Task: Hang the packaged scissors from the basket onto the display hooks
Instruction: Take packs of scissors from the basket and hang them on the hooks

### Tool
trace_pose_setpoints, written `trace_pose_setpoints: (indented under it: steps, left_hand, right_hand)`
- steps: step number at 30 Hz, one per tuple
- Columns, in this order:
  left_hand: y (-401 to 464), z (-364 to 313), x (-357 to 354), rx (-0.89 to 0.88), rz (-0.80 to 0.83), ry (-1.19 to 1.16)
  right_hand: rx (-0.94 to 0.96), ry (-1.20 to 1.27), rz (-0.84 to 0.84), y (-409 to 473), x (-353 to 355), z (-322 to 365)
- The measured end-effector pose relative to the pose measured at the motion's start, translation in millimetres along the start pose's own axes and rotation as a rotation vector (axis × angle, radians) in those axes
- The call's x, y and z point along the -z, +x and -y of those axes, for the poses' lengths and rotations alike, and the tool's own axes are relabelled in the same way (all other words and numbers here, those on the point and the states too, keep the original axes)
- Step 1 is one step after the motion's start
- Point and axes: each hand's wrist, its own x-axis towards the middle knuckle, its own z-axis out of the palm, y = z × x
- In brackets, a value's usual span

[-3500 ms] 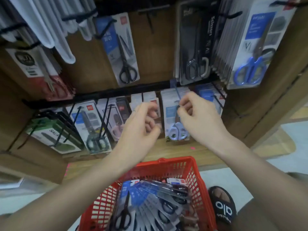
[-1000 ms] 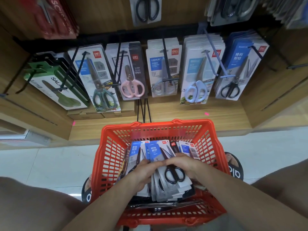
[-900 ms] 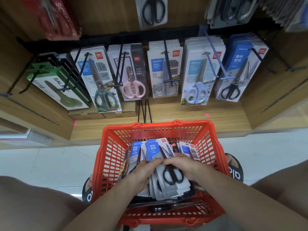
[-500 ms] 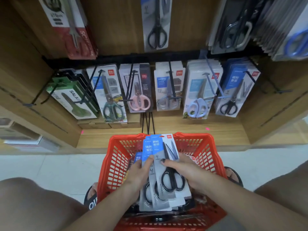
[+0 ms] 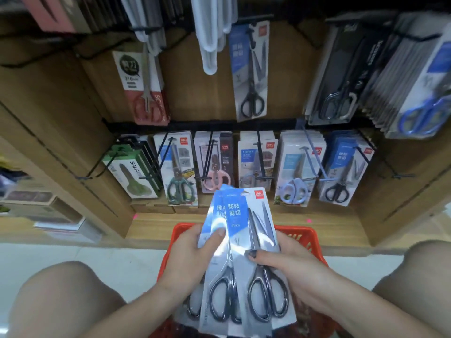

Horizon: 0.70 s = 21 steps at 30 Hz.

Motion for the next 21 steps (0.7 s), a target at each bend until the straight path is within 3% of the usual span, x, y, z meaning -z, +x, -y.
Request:
trace_pose_setpoints:
  steps: [5,10,14,21]
  left_hand:
    - [21.9,-51.4,25.3,-0.206,-0.071,0.056]
    - [62.5,-82.8,38.6,-0.283,-0.159,0.029]
    - [102.1,-97.1,42.4,-0.271,-0.234,-0.086]
    - [121.0,-80.2,46.6,-0.164,-0.251,-0.285]
  right_hand:
    - [0.155,-0.126,-0.009,2.2,-1.2,48.2]
    - [0.425,-0.132,-0.156,11.6,0.3,98.2]
    - [0.676,-0.122,-0.259,36.1,-6.0,138.0]
    - [0.777,-0.177,-0.301,58.4,-25.6,150.7]
